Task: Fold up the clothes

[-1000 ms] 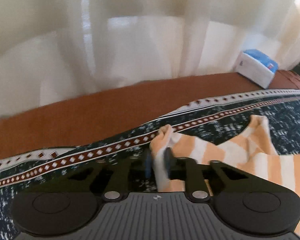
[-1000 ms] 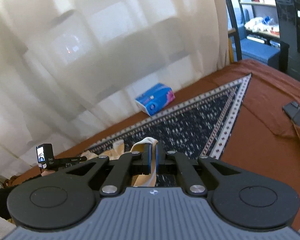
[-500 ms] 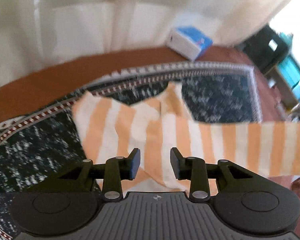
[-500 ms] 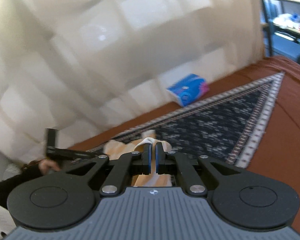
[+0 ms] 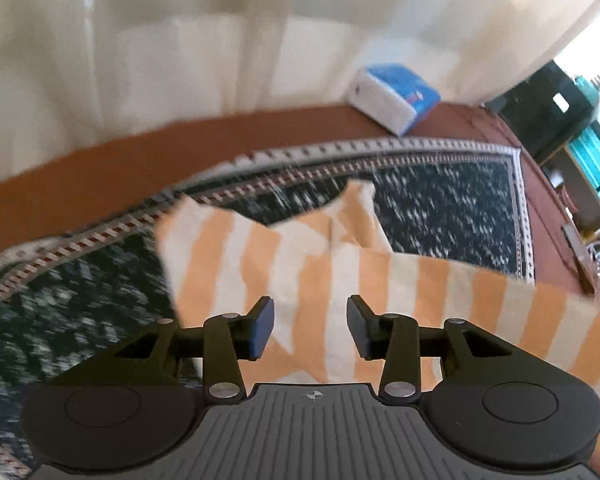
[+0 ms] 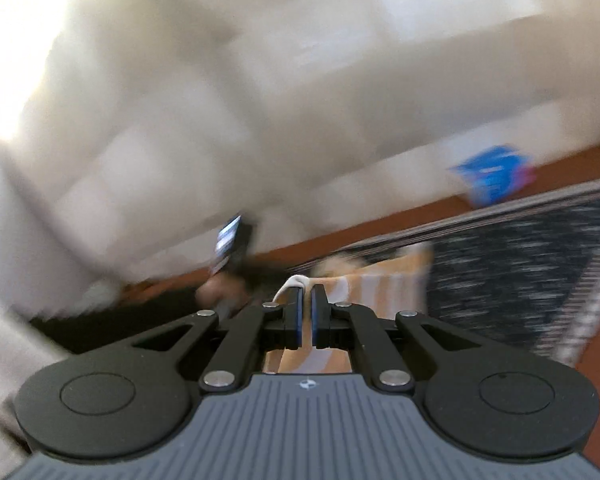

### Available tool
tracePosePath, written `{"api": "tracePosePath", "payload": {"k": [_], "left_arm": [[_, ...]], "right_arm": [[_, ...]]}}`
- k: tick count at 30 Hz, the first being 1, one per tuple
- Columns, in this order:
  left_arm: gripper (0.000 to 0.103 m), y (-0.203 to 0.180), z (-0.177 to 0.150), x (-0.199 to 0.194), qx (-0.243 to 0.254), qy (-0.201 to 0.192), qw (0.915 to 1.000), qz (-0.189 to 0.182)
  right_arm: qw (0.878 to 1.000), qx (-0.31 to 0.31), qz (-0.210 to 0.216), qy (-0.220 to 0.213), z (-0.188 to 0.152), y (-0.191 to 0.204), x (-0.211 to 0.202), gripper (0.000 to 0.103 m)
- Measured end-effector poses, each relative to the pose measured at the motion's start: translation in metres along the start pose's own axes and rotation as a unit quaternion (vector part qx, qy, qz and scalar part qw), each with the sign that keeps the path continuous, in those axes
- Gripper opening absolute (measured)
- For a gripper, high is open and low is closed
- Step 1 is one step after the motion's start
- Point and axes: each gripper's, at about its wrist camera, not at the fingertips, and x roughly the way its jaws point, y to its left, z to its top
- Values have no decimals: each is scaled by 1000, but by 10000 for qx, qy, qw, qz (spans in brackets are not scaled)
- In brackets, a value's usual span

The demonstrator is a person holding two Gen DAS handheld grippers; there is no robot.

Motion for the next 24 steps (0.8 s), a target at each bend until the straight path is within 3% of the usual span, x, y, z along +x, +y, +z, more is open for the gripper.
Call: {"api": "tracePosePath", "payload": {"k": [4, 7, 18, 24], "left_arm": [[60, -2, -12, -2, 132, 50, 9999, 83], [60, -3, -20, -3, 231, 88, 9996, 146], [63, -10, -42, -3, 518, 74, 9979, 386], [64, -5, -32, 21, 193, 175, 9981, 563]], "right_arm": [[9875, -252, 940, 1239, -45, 24, 48, 5], [9712, -457, 1061, 2084, -86, 31, 79, 5], [9621, -362, 802, 2580, -126, 20, 103, 7], [9574, -197, 811, 2764, -144, 19, 107, 7]]}}
